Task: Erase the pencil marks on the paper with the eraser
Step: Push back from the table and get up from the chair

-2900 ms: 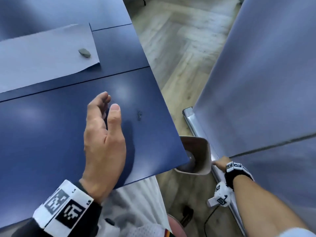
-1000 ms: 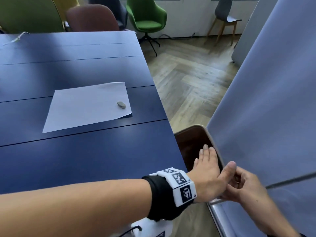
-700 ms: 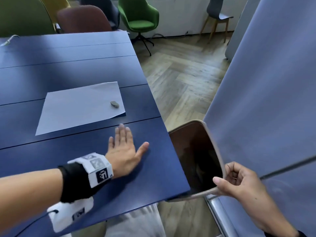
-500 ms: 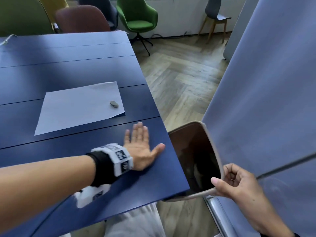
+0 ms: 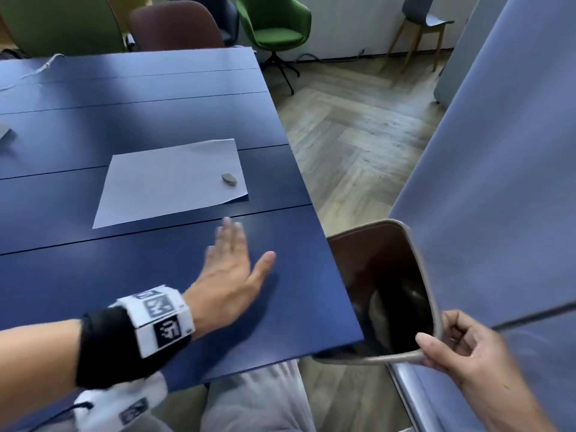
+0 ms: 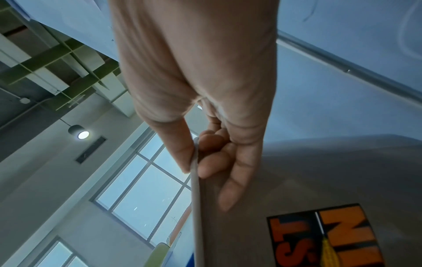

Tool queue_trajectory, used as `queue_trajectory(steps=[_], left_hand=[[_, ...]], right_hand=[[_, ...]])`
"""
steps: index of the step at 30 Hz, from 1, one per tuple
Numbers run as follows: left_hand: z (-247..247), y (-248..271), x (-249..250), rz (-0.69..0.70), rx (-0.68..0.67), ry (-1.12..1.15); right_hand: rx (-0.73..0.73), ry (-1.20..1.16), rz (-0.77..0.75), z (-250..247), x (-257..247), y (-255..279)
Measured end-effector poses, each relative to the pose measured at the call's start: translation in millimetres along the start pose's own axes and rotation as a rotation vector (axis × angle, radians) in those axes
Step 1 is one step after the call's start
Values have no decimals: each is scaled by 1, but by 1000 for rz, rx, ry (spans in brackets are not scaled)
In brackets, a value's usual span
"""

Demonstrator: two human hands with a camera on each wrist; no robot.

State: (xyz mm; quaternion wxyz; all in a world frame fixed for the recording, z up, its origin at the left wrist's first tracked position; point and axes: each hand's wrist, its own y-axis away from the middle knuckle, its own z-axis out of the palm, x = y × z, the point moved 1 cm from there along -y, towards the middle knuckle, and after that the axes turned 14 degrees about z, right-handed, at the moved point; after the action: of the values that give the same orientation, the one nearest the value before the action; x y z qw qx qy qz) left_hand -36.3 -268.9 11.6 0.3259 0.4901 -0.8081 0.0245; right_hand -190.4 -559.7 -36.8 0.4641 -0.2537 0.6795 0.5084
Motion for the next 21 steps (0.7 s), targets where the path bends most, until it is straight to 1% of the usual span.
queue_trajectory(steps=[2, 3, 5, 8, 10, 12, 14, 15, 17, 18, 20, 21], left_hand=[[-3, 22, -35, -129, -40, -158], [3, 32, -43, -150, -75, -230], [24, 44, -41, -119, -101, -299], [61, 29, 3, -1, -88, -221], [86, 4, 49, 104, -101, -136], [106, -20, 94, 163, -115, -15], [112, -37, 131, 189, -233, 152], [110, -41, 145, 230, -262, 244], [99, -38, 156, 274, -265, 428], [91, -30, 154, 279, -249, 464], [82, -10, 130, 281, -166, 414], [78, 3, 113, 255, -87, 364]], right_hand=[[-8, 3, -5, 3, 1, 1], [-20, -7, -3, 5, 1, 1], [-20, -18, 7, 9, 2, -1], [-12, -26, 17, 10, 8, -3], [-14, -26, 17, 11, 9, -4], [-14, -29, 26, 9, 12, -7], [-20, -45, 54, 5, 18, -10], [-28, -57, 76, 3, 21, -13], [-52, -77, 108, 1, 28, -16], [-53, -78, 117, 0, 31, -16], [-48, -74, 150, -5, 41, -18], [-50, -87, 167, -6, 44, -18]])
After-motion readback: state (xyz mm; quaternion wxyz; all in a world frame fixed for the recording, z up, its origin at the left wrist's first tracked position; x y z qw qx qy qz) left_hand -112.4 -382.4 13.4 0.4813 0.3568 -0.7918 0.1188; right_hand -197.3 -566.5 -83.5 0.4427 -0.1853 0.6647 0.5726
